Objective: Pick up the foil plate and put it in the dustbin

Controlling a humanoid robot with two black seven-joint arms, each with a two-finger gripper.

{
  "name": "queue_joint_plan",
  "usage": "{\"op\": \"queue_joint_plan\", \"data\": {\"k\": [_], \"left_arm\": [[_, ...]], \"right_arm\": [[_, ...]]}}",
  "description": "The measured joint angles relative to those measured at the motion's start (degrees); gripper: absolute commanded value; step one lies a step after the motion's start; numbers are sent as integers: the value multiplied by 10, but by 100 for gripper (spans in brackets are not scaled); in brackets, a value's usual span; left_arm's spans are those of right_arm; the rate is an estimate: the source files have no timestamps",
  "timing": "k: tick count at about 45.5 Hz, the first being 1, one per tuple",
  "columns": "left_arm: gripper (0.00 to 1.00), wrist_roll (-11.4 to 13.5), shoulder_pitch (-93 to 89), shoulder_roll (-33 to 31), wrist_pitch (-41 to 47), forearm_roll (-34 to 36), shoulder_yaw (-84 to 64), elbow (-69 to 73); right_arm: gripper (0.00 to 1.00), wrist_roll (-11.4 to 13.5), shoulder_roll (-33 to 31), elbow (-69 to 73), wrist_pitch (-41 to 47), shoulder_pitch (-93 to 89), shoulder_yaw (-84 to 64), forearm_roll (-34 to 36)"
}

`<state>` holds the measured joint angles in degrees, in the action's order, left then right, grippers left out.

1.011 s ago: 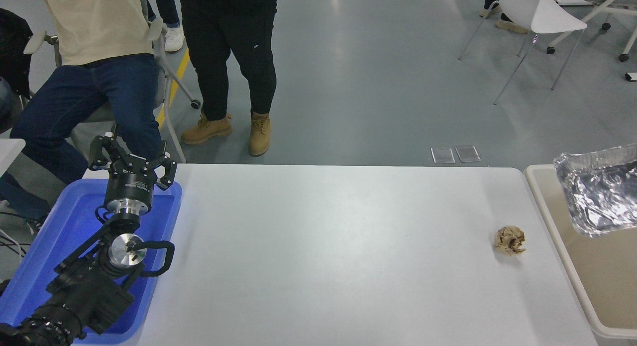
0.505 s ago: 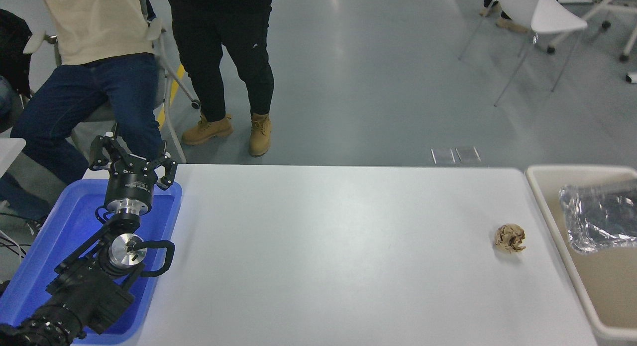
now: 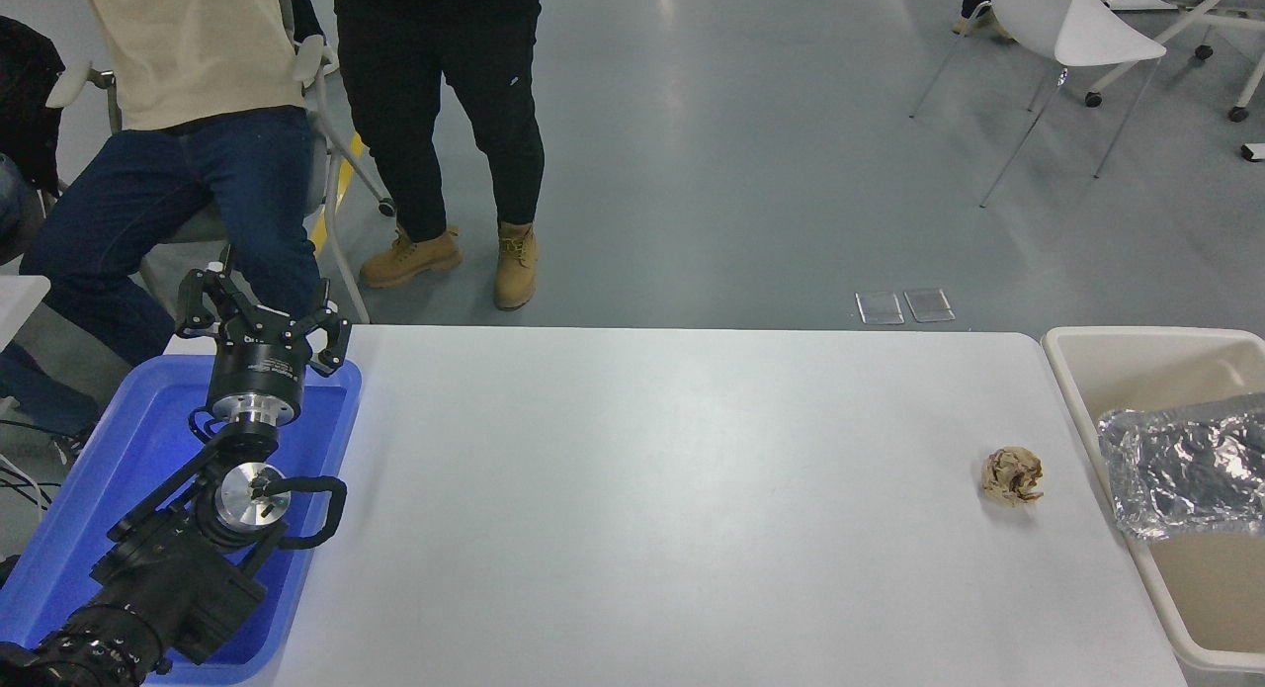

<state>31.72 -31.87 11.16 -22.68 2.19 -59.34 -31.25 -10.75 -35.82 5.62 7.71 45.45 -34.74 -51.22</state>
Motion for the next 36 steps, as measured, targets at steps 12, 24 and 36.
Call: {"op": "queue_joint_plan", "data": {"k": [12,24,36], "left_arm": [[99,0,0,0,0,0,0,0],[99,0,-1,0,0,0,0,0],[99,-1,-1,0,0,0,1,0]], "right_arm": [[100,-2,1,22,3,32,3,22],[100,-3,-58,213,7,132,4,37],[100,-1,-132,507,21,282,-24,41]]}}
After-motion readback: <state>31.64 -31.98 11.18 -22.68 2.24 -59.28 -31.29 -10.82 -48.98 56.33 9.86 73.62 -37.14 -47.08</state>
